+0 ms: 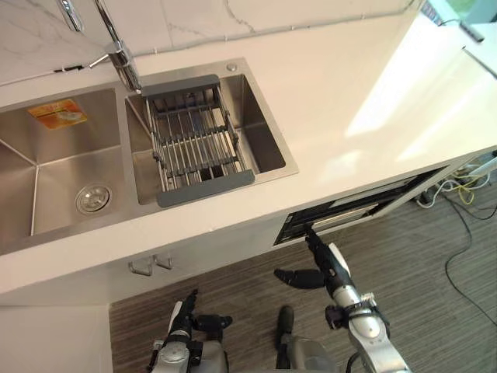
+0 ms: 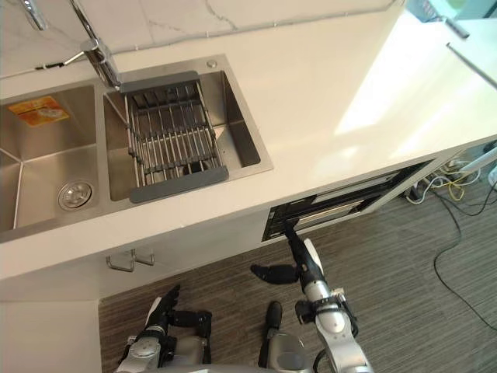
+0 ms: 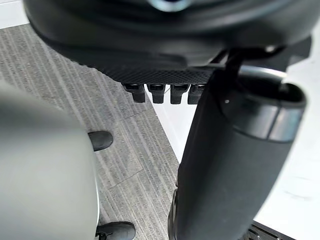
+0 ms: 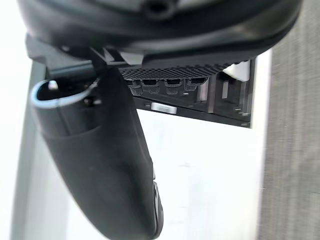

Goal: Walk over to the sink, pick up the cup, carry it to the dishwasher, place the cup inside the dishwasher, then close the dishwasher door

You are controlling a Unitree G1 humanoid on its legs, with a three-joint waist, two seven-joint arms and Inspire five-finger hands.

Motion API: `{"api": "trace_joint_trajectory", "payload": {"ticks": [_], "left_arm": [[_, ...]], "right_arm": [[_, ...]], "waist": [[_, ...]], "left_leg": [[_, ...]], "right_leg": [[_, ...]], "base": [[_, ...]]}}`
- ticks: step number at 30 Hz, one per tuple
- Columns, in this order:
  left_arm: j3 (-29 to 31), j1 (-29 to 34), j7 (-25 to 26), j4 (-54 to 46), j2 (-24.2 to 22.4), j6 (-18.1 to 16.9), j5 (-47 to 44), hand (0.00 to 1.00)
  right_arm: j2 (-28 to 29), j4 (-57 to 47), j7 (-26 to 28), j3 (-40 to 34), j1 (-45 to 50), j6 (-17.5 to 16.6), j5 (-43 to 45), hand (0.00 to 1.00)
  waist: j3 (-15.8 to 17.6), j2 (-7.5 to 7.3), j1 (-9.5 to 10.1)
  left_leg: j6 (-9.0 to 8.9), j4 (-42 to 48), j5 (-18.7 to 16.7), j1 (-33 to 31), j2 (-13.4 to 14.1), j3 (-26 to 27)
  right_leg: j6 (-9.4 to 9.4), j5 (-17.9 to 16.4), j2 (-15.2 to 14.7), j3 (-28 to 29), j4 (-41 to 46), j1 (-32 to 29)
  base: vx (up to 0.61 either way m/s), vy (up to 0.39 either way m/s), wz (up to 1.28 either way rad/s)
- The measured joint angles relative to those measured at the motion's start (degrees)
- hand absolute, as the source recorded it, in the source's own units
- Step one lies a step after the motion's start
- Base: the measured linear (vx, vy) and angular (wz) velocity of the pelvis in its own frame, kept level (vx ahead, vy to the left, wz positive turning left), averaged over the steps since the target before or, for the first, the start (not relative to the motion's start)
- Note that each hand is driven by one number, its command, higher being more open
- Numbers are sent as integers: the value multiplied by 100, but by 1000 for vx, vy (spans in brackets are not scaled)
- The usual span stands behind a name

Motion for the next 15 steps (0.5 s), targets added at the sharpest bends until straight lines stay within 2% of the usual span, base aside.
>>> {"api": "trace_joint_trajectory", "payload": {"ticks": [5, 15], "left_arm": [[-100, 152, 0, -11, 7, -1, 19, 100], [30, 467, 0, -224, 89, -5, -113, 100]], "right_arm": [[179, 1165, -65, -399, 193, 17, -370, 100], [267, 2795, -473, -1443, 172, 202, -547, 100]], "waist": [[-301, 58, -30], [-537, 112, -59]], "left_leg": [[2, -18, -37, 167, 5, 81], [-38, -96, -62, 448, 4, 134]], "right_leg": [[12, -10, 4, 67, 0, 114], [28, -27, -24, 115, 1, 326]], "base": [[4, -1, -10], [-10, -2, -3]]}}
